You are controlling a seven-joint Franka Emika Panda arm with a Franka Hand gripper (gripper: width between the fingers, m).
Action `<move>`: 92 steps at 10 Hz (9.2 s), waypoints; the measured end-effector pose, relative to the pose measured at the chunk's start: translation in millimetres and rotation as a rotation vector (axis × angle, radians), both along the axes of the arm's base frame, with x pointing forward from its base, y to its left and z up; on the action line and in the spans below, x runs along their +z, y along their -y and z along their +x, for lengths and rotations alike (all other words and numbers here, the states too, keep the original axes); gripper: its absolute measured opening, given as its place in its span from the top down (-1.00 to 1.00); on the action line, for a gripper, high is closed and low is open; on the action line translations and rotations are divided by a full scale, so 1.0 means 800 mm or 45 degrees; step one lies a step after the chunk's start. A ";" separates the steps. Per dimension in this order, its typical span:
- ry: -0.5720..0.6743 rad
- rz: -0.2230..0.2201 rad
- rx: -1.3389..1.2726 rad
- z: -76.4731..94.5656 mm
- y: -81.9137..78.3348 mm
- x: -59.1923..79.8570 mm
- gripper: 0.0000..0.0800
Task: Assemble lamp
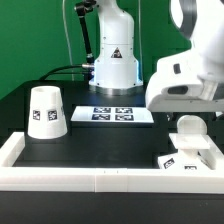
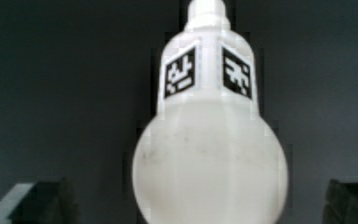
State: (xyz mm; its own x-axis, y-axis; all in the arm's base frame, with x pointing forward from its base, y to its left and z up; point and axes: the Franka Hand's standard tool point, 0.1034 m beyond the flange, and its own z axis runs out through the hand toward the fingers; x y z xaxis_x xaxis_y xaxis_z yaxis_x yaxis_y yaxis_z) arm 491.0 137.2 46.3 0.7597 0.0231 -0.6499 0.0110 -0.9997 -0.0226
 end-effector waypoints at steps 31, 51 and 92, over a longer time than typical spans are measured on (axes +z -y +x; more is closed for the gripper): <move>0.234 0.144 0.056 0.071 0.072 0.105 -0.45; 1.515 0.133 0.366 0.144 0.067 0.121 -0.45; 1.039 0.211 0.431 0.148 0.055 0.092 -0.75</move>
Offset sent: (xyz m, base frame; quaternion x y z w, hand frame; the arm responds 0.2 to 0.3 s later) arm -0.0048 0.0073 -0.0085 -0.0075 0.0076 0.0064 0.9999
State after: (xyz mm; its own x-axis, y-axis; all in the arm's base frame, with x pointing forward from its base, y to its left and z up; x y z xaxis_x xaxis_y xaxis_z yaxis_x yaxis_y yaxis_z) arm 609.5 93.1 120.3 0.9191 0.3750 0.1207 0.3802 -0.9246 -0.0225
